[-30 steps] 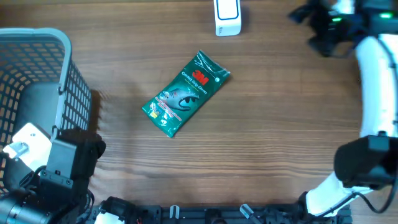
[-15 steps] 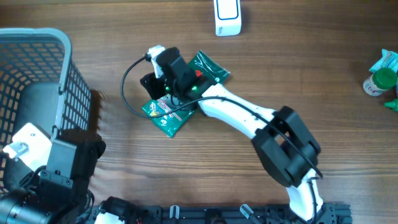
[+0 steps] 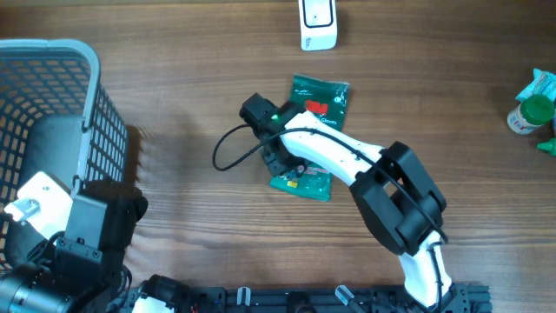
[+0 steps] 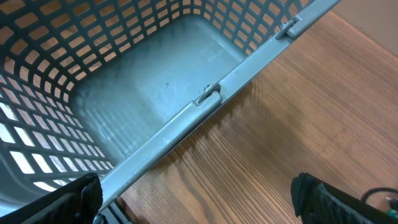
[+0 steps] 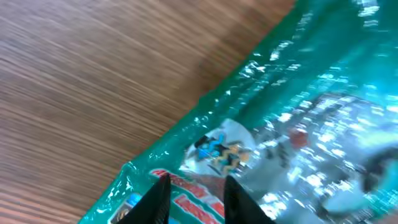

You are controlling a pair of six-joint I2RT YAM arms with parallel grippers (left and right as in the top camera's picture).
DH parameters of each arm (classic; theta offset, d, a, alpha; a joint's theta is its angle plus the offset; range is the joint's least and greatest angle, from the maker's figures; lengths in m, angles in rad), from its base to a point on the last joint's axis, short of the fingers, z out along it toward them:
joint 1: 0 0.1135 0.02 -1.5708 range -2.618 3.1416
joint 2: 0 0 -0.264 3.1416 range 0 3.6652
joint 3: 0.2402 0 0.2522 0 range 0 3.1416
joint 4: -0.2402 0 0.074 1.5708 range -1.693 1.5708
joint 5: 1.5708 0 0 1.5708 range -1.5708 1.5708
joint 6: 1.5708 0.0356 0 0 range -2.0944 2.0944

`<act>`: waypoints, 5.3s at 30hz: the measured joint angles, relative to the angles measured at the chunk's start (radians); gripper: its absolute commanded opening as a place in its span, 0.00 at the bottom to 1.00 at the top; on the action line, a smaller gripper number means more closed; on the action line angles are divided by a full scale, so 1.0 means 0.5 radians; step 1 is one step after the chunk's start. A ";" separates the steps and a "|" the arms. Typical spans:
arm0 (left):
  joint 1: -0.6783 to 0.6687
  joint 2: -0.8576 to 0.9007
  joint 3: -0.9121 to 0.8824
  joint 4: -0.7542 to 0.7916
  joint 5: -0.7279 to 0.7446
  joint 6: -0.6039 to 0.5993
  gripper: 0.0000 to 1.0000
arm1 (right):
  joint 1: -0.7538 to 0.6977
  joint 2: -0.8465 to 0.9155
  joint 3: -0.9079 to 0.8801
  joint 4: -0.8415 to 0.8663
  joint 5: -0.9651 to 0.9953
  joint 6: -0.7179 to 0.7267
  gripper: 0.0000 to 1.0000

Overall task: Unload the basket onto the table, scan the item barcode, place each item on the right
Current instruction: 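Reach the right gripper to the green 3M glove pack and grasp it, then lift the glove pack and hold it under the white scanner, then carry the glove pack right and release it at the table edge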

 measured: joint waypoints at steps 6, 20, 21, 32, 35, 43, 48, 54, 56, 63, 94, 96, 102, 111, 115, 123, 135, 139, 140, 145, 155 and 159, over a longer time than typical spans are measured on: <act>0.000 0.000 0.000 0.001 -0.001 0.000 1.00 | 0.000 -0.346 0.012 0.317 0.151 0.372 1.00; 0.000 0.000 0.000 0.001 0.000 0.000 1.00 | -0.254 -0.005 -0.179 0.538 0.186 1.170 0.98; 0.000 0.000 0.000 0.001 0.000 0.000 1.00 | -0.254 -0.024 -0.208 0.557 0.172 1.170 0.93; 0.000 0.000 0.000 0.000 0.000 0.000 1.00 | -0.272 -0.085 -0.289 0.743 -0.292 0.957 0.04; 0.000 0.000 0.000 0.001 0.000 0.000 1.00 | -0.370 -0.167 -0.317 0.703 -0.981 0.459 0.04; 0.000 0.000 0.000 0.000 0.000 0.000 1.00 | -0.664 -0.408 -0.324 0.645 -3.101 -0.166 0.04; 0.000 0.000 0.000 0.001 0.000 0.000 1.00 | -0.664 -0.408 -0.325 0.703 -3.273 0.074 0.04; 0.000 0.000 0.000 -0.002 0.000 0.000 1.00 | -0.664 -0.408 -0.329 0.842 -3.201 0.352 0.04; 0.000 0.000 0.000 -0.001 0.000 0.000 1.00 | -0.664 -0.408 -0.330 0.918 -3.331 0.838 0.04; 0.000 0.000 0.000 0.001 0.000 0.000 1.00 | -0.704 -0.408 -0.330 0.926 -3.370 2.465 0.04; 0.000 -0.001 0.000 0.001 -0.002 0.000 1.00 | -0.988 -0.439 -0.032 1.114 0.266 2.292 0.05; 0.000 -0.001 0.000 0.002 0.000 0.000 1.00 | -1.041 -0.090 0.372 1.159 0.285 2.265 0.05; 0.000 0.000 0.000 -0.001 -0.001 0.000 1.00 | -1.128 0.634 1.274 1.344 0.289 2.257 0.05; 0.000 0.000 0.000 -0.002 0.000 0.000 1.00 | -1.164 0.752 1.566 0.815 0.156 2.207 0.05; 0.000 -0.001 0.000 0.000 0.000 0.000 1.00 | -1.398 0.460 1.637 -0.081 0.212 2.423 0.05; 0.000 -0.002 0.000 0.000 0.000 0.000 1.00 | -2.334 -0.078 1.684 -1.043 0.448 2.982 0.06; 0.000 -0.002 0.000 0.001 0.000 0.000 1.00 | -3.238 0.317 1.424 -0.851 0.378 2.923 0.18; 0.000 -0.002 0.000 0.000 0.000 0.000 1.00 | -3.239 0.317 1.424 -0.780 0.372 2.451 0.13; 0.000 -0.002 0.000 0.001 0.000 0.000 1.00 | -3.239 0.317 1.423 -0.642 0.340 2.119 0.13; 0.000 -0.002 0.000 0.000 0.000 0.000 1.00 | -3.236 0.317 1.423 -0.683 0.021 1.128 0.05; -0.001 -0.002 0.000 0.000 0.000 0.000 1.00 | -3.198 0.317 0.828 -0.901 0.029 1.145 0.22; 0.000 -0.002 0.000 0.000 0.000 0.000 1.00 | -3.197 0.317 0.733 -0.854 0.117 1.275 0.73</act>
